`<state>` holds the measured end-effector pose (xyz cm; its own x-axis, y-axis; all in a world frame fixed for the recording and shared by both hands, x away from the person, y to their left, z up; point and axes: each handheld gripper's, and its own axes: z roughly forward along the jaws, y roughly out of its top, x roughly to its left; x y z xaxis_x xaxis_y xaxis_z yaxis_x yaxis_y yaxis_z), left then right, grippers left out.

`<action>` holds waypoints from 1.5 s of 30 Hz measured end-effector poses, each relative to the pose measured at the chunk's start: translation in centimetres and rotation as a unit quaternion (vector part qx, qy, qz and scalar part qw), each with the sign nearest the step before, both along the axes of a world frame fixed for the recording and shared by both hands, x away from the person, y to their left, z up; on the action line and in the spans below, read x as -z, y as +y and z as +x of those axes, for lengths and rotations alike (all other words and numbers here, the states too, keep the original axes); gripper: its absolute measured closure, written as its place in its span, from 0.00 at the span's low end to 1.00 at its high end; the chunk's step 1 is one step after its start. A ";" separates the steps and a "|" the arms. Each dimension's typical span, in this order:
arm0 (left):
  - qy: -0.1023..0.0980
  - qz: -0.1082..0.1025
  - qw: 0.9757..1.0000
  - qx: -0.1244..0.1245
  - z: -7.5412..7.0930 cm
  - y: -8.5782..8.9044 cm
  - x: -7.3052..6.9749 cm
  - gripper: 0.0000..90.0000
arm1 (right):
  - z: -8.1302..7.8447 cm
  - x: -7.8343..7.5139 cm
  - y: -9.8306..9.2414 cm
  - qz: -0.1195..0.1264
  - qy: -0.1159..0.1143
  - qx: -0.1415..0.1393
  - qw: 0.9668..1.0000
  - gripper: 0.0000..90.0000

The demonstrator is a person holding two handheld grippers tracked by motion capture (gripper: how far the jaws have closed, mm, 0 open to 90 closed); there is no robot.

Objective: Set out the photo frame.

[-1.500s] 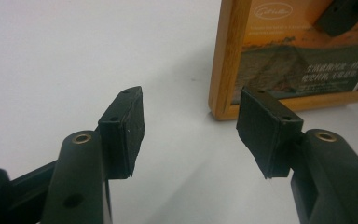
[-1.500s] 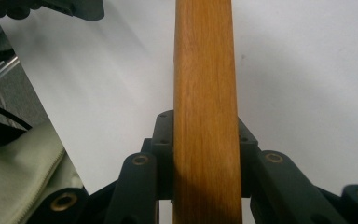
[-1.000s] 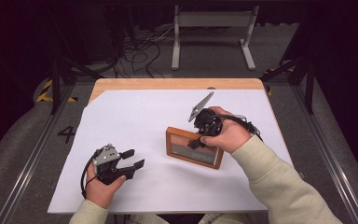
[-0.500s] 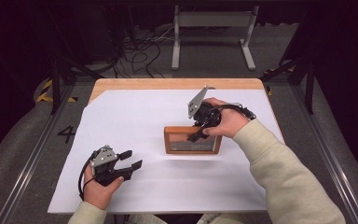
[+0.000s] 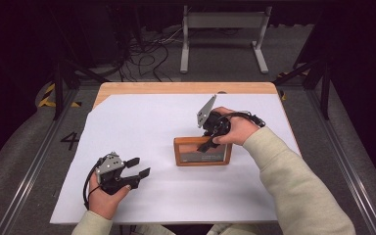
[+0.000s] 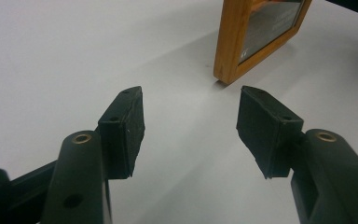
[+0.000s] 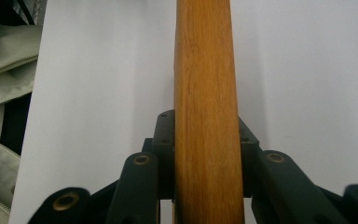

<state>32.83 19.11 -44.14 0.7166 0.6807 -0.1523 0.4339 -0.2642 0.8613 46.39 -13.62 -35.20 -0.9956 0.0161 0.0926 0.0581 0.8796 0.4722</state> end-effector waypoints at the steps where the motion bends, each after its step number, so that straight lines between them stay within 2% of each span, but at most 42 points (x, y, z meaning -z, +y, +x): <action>1: -0.007 0.003 1.000 0.001 0.1 0.0 0.0 0.46 | 0.1 0.3 0.0 -0.001 0.001 0.000 1.000 0.78; 5: -0.006 0.003 1.000 0.002 0.2 0.0 0.0 0.47 | 0.3 0.6 -0.2 0.002 0.009 0.008 1.000 0.78; 11: -0.005 0.002 1.000 0.002 0.2 -0.1 0.0 0.46 | 0.8 0.9 -0.6 0.004 0.004 0.016 1.000 0.78; 14: -0.005 0.002 1.000 0.002 0.2 -0.1 0.0 0.46 | 0.8 0.8 -0.5 0.000 -0.012 0.015 1.000 0.78; 18: -0.007 0.004 1.000 0.004 0.2 -0.1 0.0 0.46 | 0.8 0.8 -0.5 0.000 -0.015 0.015 1.000 0.77; 23: -0.006 0.003 1.000 0.004 0.2 -0.2 0.0 0.46 | 1.0 0.8 -0.6 -0.003 -0.050 0.019 0.999 0.66; 28: -0.005 0.002 1.000 0.004 0.3 -0.2 0.0 0.46 | 1.4 0.5 -1.3 0.008 -0.082 0.049 0.995 0.52; 29: -0.005 0.002 1.000 0.004 0.3 -0.2 0.0 0.46 | 1.4 0.5 -1.3 0.008 -0.082 0.049 0.995 0.52; 30: -0.005 0.003 1.000 0.006 0.3 -0.2 0.0 0.46 | 1.4 0.2 -1.7 0.020 -0.088 0.063 0.994 0.48; 37: -0.006 0.003 1.000 0.008 0.3 -0.3 0.0 0.46 | 1.1 -0.6 -3.1 0.039 -0.097 0.094 0.990 0.41; 38: -0.004 0.003 1.000 0.007 0.3 -0.3 0.0 0.46 | 0.8 -1.3 -3.9 0.063 -0.102 0.113 0.986 0.38; 39: -0.004 0.003 1.000 0.007 0.3 -0.3 0.0 0.46 | 0.6 -1.5 -4.2 0.071 -0.102 0.118 0.985 0.38; 42: -0.003 0.003 1.000 0.006 0.3 -0.3 0.0 0.46 | -0.1 -2.2 -5.4 0.087 -0.110 0.134 0.981 0.36; 45: 0.002 0.002 1.000 0.005 0.2 -0.3 0.1 0.45 | -0.5 -2.5 -6.0 0.093 -0.109 0.145 0.979 0.34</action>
